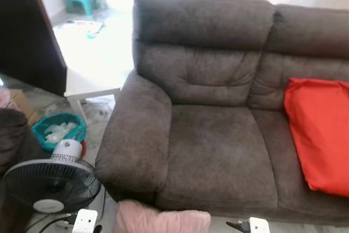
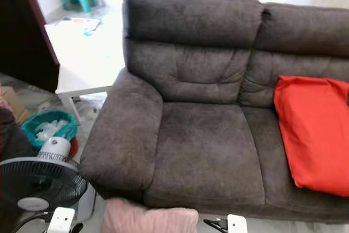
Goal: Move the pillow to the sofa from floor
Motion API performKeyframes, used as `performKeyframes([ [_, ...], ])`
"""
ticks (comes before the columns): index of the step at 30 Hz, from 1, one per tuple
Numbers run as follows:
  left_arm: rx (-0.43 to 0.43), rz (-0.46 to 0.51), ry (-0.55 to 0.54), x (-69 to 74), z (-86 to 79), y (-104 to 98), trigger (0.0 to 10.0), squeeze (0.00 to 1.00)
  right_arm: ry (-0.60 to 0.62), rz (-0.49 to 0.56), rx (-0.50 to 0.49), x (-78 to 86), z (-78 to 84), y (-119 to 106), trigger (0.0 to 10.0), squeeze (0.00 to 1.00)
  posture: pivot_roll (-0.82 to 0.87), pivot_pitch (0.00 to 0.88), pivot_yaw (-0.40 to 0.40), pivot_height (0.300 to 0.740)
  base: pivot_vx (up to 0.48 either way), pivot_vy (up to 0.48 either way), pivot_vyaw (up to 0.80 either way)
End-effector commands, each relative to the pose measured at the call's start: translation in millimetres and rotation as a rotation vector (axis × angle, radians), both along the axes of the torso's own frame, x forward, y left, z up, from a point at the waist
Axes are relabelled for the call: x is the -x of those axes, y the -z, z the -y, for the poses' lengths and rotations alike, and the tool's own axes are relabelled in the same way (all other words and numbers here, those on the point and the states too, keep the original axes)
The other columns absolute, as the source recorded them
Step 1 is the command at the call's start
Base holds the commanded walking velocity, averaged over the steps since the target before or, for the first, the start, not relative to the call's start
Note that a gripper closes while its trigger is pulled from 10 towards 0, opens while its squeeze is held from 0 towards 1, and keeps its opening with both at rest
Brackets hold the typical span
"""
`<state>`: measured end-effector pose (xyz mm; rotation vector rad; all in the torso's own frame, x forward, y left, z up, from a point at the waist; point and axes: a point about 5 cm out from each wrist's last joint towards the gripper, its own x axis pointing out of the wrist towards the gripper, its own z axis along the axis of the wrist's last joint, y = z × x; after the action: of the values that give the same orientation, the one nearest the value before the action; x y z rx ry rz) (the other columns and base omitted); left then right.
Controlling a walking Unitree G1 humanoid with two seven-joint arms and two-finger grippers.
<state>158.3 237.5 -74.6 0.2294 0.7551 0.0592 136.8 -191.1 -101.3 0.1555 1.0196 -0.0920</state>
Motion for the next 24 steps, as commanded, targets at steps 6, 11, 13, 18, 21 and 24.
performKeyframes([
  [6,-0.021,0.078,0.019,-2.4,0.9,-5,10.0,0.0,0.004,0.018,0.002,-1.7,1.6,-1,10.0,0.0,0.17,0.006,-0.081,0.74,0.0,0.0,0.0],
  [11,-0.104,0.171,0.034,-5.8,-0.1,-12,10.0,0.0,0.026,0.054,0.0,-3.7,2.5,-3,10.0,0.0,0.17,0.008,-0.084,0.74,0.0,0.0,0.0],
  [13,-0.142,0.229,0.052,-7.9,0.2,-17,10.0,0.0,0.029,0.077,-0.001,-5.5,2.9,-4,10.0,0.0,0.17,0.01,-0.086,0.74,0.0,0.0,0.0],
  [18,-0.111,0.315,-0.001,-8.3,1.5,-23,10.0,0.0,0.042,0.11,0.013,-7.7,4.7,-6,10.0,0.0,0.18,0.01,-0.091,0.74,0.0,0.0,0.0],
  [21,-0.103,0.406,-0.042,-8.4,2.5,-29,10.0,0.0,0.056,0.153,0.012,-10.3,5.6,-8,10.0,0.0,0.18,0.009,-0.1,0.74,0.0,0.0,0.0],
  [24,-0.106,0.471,-0.026,-9.9,4.8,-34,10.0,0.0,0.056,0.168,0.019,-11.3,6.4,-9,10.0,0.0,0.18,0.008,-0.102,0.74,0.0,0.0,0.0],
])
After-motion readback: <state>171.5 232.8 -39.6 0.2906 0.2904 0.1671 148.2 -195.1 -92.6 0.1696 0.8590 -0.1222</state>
